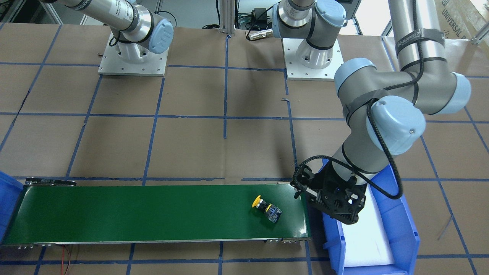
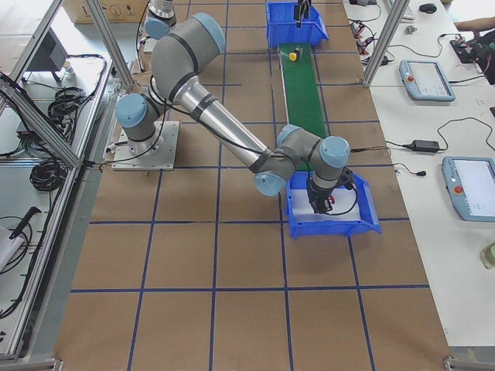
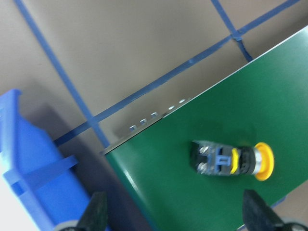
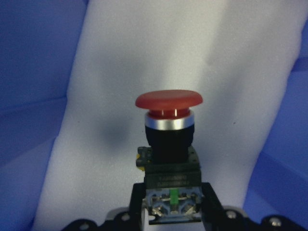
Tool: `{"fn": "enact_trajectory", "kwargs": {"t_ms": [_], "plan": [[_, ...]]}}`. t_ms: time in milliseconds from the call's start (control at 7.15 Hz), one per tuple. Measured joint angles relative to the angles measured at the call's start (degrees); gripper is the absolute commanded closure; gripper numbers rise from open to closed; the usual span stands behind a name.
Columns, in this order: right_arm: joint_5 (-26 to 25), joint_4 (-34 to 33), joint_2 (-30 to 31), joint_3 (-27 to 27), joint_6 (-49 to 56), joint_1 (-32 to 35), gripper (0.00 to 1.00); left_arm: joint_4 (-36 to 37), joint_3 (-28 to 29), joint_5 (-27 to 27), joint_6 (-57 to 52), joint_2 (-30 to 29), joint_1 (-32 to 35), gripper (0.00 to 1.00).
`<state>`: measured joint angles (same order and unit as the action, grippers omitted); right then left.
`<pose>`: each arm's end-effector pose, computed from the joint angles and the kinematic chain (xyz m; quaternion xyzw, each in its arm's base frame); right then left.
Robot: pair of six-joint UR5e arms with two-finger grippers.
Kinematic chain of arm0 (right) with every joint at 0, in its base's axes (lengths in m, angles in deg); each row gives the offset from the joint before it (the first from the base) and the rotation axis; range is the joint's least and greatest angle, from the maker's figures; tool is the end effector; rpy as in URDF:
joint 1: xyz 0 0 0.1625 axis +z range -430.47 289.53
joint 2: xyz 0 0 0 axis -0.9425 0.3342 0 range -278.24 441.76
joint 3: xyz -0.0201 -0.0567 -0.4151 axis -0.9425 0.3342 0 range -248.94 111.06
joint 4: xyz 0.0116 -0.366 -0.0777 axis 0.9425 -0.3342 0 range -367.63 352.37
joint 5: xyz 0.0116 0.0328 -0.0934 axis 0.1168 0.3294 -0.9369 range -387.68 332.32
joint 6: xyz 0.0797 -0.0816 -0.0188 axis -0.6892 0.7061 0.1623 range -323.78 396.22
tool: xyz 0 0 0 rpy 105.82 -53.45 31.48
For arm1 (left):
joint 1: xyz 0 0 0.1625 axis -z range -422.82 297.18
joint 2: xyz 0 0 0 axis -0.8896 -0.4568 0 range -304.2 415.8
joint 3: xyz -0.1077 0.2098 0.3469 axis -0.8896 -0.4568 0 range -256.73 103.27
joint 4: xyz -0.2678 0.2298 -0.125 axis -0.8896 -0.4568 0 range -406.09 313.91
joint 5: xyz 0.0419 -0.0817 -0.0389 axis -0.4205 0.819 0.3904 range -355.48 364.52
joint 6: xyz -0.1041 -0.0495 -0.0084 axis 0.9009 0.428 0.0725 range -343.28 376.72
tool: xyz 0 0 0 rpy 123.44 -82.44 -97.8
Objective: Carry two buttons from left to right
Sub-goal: 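Release yellow button on belt with left gripper while right releases red button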
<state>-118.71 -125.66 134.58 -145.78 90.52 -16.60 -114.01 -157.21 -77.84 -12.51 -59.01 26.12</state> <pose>-0.2952 -0.6269 0.2459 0.1575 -0.9869 0.0182 0.0311 -0.1370 -0.6287 0.3491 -0.2463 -0.9651 0.0744 0.0488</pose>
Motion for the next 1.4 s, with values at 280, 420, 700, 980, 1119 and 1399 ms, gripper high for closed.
{"fn": "enact_trajectory", "kwargs": {"t_ms": [280,420,700,980,1119,1399], "plan": [[0.14,-0.17,-0.23,-0.02,-0.05,0.01,0.24,-6.87,0.22,-0.3,-0.02,4.19,-2.11,0.0],[0.17,-0.18,-0.37,-0.14,-0.03,0.0,0.01,-11.08,0.21,-0.73,0.02,6.56,-3.21,0.0],[0.71,-0.19,-0.89,-0.32,0.08,-0.01,0.0,-18.85,-0.18,-1.2,-0.11,11.89,-7.41,0.0],[1.21,-0.18,-1.08,-0.1,0.09,-0.12,0.01,-22.42,-1.11,-1.32,-1.0,15.16,-10.85,0.0],[1.33,-0.11,-0.94,0.02,0.15,-0.21,0.01,-25.01,-1.26,-1.44,-0.59,15.93,-11.46,0.0],[1.52,0.3,-0.01,0.45,0.5,-0.41,0.01,-28.57,-1.31,-1.39,6.85,16.36,-11.33,0.0]]}}
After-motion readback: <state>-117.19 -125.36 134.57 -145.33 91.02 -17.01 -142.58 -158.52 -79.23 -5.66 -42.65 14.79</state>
